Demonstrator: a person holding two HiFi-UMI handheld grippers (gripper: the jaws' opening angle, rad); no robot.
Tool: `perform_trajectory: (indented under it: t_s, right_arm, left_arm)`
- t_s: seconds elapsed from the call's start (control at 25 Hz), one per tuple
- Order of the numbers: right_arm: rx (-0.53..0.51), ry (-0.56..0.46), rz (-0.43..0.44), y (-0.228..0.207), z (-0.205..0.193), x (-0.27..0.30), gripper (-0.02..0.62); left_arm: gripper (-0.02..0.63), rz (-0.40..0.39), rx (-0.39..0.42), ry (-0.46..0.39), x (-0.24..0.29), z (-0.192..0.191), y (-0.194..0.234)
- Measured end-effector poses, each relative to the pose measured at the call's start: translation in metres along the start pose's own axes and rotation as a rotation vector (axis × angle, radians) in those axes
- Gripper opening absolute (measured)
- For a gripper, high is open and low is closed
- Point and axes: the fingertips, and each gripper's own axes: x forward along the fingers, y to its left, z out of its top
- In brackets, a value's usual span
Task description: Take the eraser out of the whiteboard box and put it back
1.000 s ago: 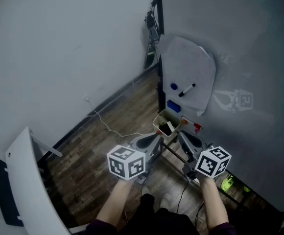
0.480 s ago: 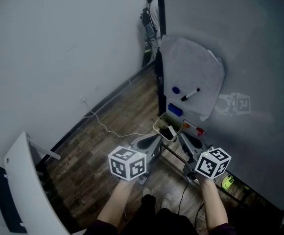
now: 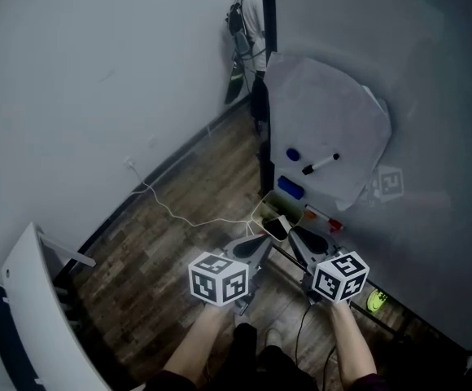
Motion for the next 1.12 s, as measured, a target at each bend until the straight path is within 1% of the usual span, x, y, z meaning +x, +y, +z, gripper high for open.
perform_trajectory:
  t_s: [0.08, 0.16, 0.28, 0.44, 0.6, 0.72, 0.84, 1.12]
  right_arm:
    - [-0.009, 0.029, -0.008, -0.007, -0.009, 0.008, 0.062]
    - [-0.016, 0.054, -0.019, -0.014, -0.017, 0.016, 0.079]
    - [-0.033, 0.082, -0.036, -0.024, -0.030, 0.025, 0.124]
    - [-0.049, 0.091, -0.026, -0.027, -0.037, 0.035, 0.160]
    - [-0.106, 0.110, -0.034, -0.027, -0.045, 0.044, 0.163]
    - [-0.139, 0.107, -0.047, -0.029, -0.045, 0.049, 0.132]
    - [-0.151, 0.102, -0.054, -0.031, -0.044, 0.048, 0.114]
    - [-0.155, 0.097, -0.053, -0.029, -0.043, 0.049, 0.107]
  left_arm:
    - [0.005, 0.001, -0.016, 0.011, 0.004, -0.006, 0.007]
    - [0.006, 0.001, -0.028, 0.021, 0.008, -0.012, 0.014]
    - [0.006, 0.001, -0.042, 0.037, 0.013, -0.021, 0.021]
    - [0.005, 0.001, -0.054, 0.059, 0.018, -0.033, 0.032]
    - [0.005, 0.009, -0.073, 0.070, 0.019, -0.043, 0.042]
    - [0.005, 0.015, -0.079, 0.071, 0.020, -0.045, 0.048]
    - [0.005, 0.021, -0.085, 0.070, 0.018, -0.045, 0.051]
    - [0.005, 0.025, -0.087, 0.062, 0.015, -0.042, 0.052]
